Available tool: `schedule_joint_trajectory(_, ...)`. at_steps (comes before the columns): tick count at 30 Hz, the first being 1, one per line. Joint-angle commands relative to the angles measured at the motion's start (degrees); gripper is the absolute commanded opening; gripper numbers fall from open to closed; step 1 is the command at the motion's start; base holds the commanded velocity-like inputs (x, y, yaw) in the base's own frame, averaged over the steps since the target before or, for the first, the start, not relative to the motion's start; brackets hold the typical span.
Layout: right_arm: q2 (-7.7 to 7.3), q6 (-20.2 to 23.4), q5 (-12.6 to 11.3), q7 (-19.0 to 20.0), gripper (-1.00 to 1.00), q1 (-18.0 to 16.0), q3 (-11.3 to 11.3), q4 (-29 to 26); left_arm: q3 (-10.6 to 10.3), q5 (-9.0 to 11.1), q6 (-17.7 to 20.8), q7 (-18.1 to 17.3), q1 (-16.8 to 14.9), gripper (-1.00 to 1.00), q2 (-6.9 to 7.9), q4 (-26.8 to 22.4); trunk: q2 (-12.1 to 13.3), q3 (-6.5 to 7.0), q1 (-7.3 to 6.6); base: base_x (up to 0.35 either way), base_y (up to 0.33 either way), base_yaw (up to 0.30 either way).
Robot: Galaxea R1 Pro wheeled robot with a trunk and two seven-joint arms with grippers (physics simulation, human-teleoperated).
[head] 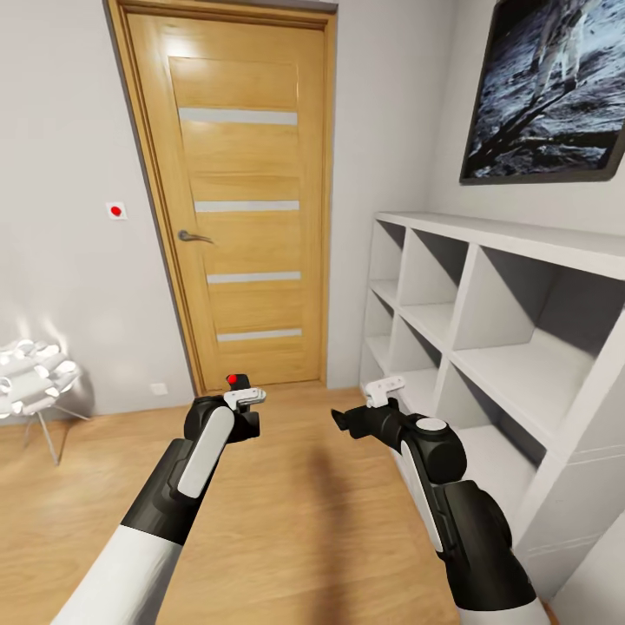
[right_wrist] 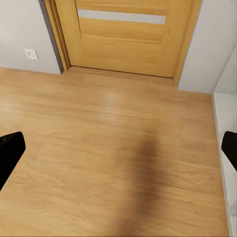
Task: Attach the digital camera to the camera tripod in the bedroom.
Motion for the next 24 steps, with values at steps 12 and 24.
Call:
schedule_joint_trajectory(12,0.01,0.1,0.6,0.5,1.0,0.0,0.0,-0.1,0.0,0.4,0.2,0.5,0.0,-1.0,0.02,0.0,0.0,-0.06,0.03,0.204,0.0,0.0)
schedule_joint_trajectory(24,0.02,0.1,0.6,0.5,1.0,0.2,0.1,-0.1,0.2,0.4,0.2,0.6,0.0,-1.0,0.01,0.0,0.0,-0.06,0.03,0.046,0.0,0.0)
